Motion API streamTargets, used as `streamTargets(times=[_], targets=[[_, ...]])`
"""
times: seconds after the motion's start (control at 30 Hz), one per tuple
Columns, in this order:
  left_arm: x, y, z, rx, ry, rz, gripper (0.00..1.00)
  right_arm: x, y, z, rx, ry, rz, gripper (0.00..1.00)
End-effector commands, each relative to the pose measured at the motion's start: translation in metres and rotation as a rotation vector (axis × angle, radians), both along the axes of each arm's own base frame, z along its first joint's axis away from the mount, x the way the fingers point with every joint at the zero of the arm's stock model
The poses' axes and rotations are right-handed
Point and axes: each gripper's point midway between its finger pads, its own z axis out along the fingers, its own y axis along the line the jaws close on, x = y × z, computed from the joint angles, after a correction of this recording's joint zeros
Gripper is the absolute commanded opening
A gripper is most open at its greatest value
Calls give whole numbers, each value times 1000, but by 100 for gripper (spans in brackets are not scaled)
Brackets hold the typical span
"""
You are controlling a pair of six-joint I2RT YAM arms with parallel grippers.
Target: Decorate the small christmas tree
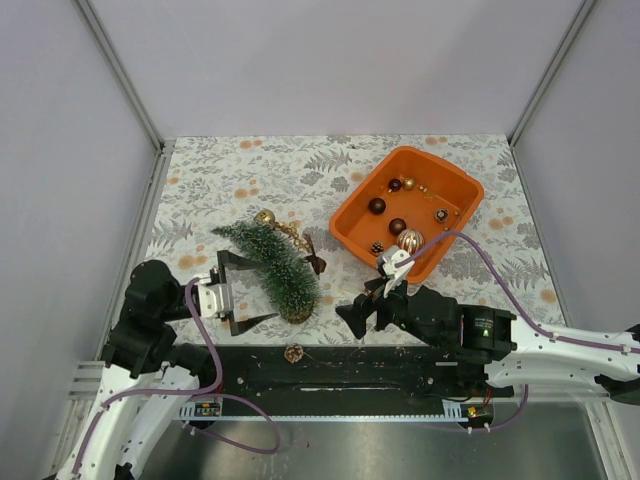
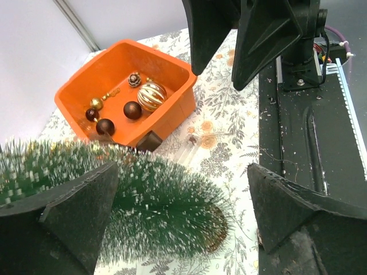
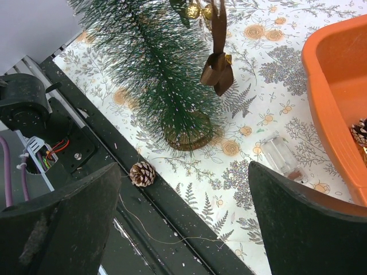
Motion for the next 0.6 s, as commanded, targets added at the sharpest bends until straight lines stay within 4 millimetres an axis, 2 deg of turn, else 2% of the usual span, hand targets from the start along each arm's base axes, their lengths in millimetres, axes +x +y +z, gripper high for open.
streamTargets(times=[0.0, 0.13, 0.37, 0.57], targets=[[-8, -2, 35, -48, -120, -39, 99, 5, -1, 24, 45, -32, -30, 99], [-6, -2, 50, -72, -156, -34, 99, 9, -3, 28, 46, -33, -60, 99], [7, -9, 67, -93, -128, -39, 99, 29, -18, 36, 3, -4, -239, 99], [0, -12, 81, -105, -158, -95, 99, 30, -16, 38, -25, 4, -248, 99]])
